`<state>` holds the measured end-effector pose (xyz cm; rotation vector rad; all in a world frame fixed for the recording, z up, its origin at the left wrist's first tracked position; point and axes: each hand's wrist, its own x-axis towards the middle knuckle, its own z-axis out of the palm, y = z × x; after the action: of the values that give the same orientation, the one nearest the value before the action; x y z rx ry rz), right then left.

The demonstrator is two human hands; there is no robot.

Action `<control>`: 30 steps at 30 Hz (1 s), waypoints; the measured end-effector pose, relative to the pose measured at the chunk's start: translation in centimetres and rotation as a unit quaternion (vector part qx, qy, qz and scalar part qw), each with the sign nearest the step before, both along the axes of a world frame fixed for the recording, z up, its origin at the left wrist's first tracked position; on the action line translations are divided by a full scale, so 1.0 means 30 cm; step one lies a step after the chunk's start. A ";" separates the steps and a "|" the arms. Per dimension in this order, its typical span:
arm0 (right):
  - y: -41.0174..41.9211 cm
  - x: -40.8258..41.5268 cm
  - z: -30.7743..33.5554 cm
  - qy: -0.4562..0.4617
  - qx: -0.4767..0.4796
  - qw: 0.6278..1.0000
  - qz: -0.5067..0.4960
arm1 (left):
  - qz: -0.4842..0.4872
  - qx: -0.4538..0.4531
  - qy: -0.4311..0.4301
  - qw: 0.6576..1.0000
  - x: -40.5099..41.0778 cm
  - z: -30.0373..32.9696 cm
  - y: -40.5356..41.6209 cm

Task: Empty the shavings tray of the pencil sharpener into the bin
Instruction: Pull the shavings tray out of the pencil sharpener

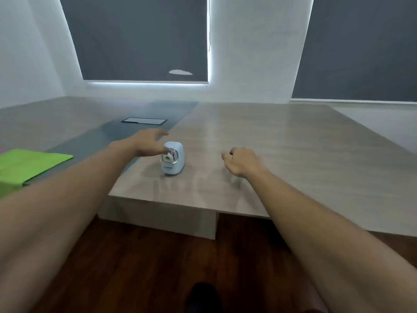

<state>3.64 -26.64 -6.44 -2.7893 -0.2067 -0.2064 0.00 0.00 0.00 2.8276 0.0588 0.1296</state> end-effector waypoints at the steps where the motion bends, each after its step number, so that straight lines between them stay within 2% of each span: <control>1: 0.003 0.000 0.000 0.002 -0.005 1.000 -0.002 | 0.020 -0.009 0.000 1.000 0.011 -0.011 -0.012; 4: 0.033 0.014 -0.005 0.004 -0.011 1.000 -0.005 | 0.070 -0.026 0.010 0.997 0.033 -0.036 -0.057; 8: 0.054 0.027 -0.009 -0.005 0.007 1.000 0.019 | 0.139 -0.022 -0.076 0.987 0.083 -0.088 -0.094; 12: 0.022 0.021 -0.017 -0.028 0.027 0.999 0.038 | 0.168 -0.067 -0.087 0.980 0.115 -0.118 -0.125; 15: -0.028 0.015 -0.026 -0.011 0.058 0.997 0.043 | 0.132 -0.121 -0.071 0.981 0.130 -0.117 -0.139; 20: -0.136 0.005 -0.033 -0.001 0.101 0.994 0.036 | -0.005 -0.257 0.012 0.966 0.115 -0.107 -0.230; 26: -0.277 -0.017 -0.032 -0.050 0.123 0.991 -0.005 | -0.103 -0.250 0.079 0.960 0.125 -0.092 -0.421; 30: -0.386 -0.021 -0.058 -0.094 0.162 0.981 -0.040 | -0.106 -0.158 0.068 0.979 0.144 -0.116 -0.522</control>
<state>3.01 -38.23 -8.17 -2.4550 -0.0946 -0.4790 4.31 -15.67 -3.49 2.5017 -0.1761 -0.1132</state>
